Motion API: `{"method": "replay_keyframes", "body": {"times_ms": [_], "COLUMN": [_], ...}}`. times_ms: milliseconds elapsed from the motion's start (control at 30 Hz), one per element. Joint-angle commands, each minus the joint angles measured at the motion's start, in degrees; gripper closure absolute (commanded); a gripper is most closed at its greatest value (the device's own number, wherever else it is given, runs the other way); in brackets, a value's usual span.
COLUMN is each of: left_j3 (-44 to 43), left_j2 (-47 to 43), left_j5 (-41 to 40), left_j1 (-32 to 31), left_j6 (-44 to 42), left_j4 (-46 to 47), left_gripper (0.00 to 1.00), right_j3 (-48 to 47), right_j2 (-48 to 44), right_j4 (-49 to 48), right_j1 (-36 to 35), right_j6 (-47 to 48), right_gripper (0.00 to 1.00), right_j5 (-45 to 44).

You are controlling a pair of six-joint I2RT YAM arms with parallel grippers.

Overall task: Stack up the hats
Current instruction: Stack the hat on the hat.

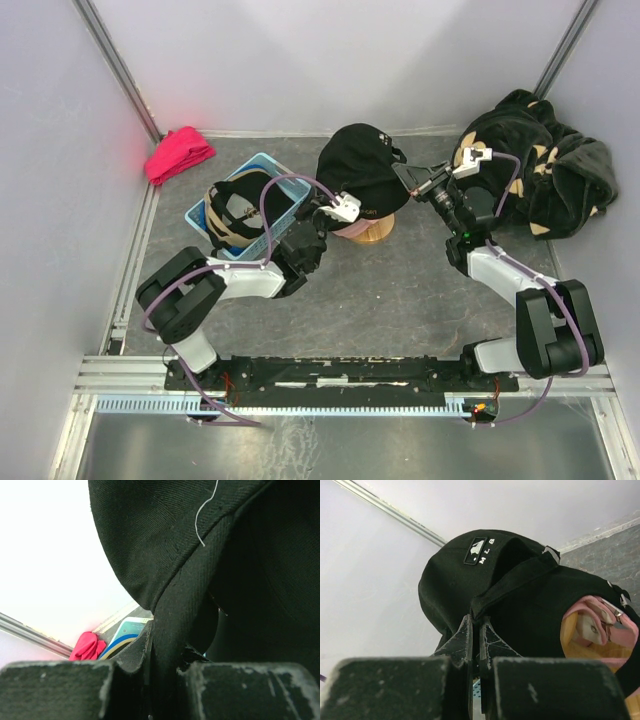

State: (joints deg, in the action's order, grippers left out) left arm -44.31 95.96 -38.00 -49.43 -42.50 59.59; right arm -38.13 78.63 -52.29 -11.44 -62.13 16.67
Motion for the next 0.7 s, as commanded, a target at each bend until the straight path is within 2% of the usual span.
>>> {"method": "replay_keyframes", "body": {"times_ms": [0,667], "left_j3": [1.4,5.0], "left_j2": [-4.2,-1.6], "left_j5": [-4.6,-10.3], "left_j1": [0.4,-4.9], "left_j6": [1.0,0.5], "left_j4": [4.5,7.0], "left_gripper": [0.97,0.97], "right_j3": [1.6,9.0], "right_j2": [-2.3,-4.6], "right_j4": [-3.9,-1.7], "right_j1": [3.3,4.1], "right_j6": [1.7,3.5], "right_gripper": [0.98,0.98], "right_j5": [-5.8,-6.6]}}
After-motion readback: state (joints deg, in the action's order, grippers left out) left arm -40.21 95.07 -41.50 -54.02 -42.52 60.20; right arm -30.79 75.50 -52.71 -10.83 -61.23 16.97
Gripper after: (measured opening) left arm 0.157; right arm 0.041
